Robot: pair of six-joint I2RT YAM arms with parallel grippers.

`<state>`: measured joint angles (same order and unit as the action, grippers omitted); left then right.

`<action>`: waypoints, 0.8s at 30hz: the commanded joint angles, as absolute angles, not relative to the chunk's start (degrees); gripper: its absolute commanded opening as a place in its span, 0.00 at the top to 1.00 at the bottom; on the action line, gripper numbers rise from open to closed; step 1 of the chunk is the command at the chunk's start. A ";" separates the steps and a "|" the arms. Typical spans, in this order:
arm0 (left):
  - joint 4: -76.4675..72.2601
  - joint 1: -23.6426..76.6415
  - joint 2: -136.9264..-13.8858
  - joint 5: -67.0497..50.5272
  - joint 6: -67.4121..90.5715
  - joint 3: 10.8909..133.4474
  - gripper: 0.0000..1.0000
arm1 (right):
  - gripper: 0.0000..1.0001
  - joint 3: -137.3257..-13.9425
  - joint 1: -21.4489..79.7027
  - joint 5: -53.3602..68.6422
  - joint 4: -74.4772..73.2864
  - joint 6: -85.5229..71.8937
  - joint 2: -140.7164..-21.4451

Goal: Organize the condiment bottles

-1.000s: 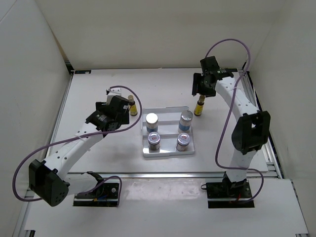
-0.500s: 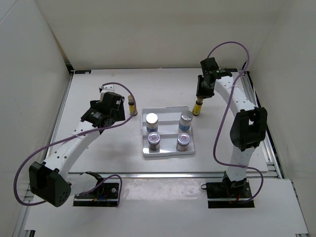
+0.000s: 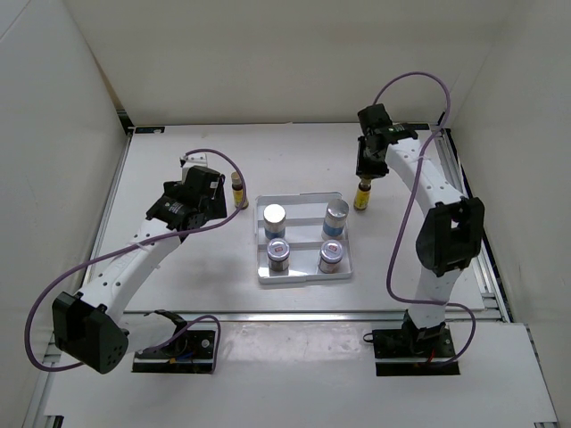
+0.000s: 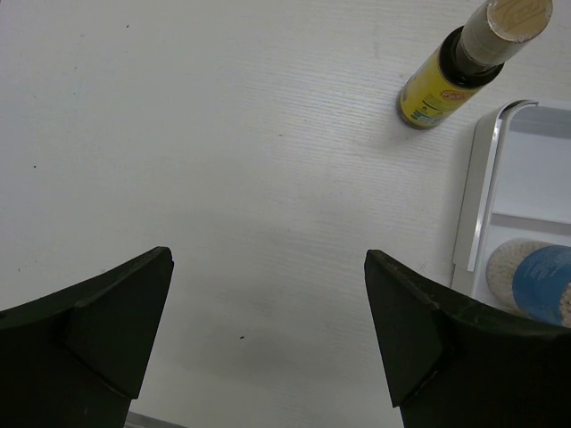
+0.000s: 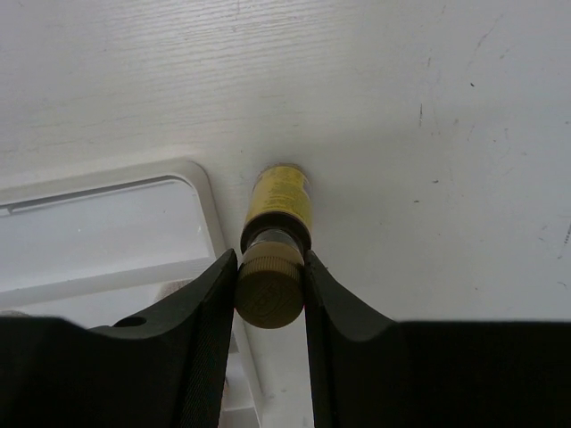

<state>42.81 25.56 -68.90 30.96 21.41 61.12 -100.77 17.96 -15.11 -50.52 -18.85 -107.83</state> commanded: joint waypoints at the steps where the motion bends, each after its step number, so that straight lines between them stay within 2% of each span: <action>1: 41.75 25.14 -67.32 30.59 21.01 63.28 0.01 | 1.00 -106.69 21.00 -19.68 -50.88 -17.41 -100.90; 14: 41.75 25.14 -67.32 30.59 21.01 63.28 0.01 | 1.00 -106.97 33.13 -20.30 -49.40 -17.40 -102.65; 24: 41.75 25.14 -67.32 30.59 21.01 63.28 0.01 | 1.00 -100.91 33.75 -17.31 -45.09 -19.07 -105.91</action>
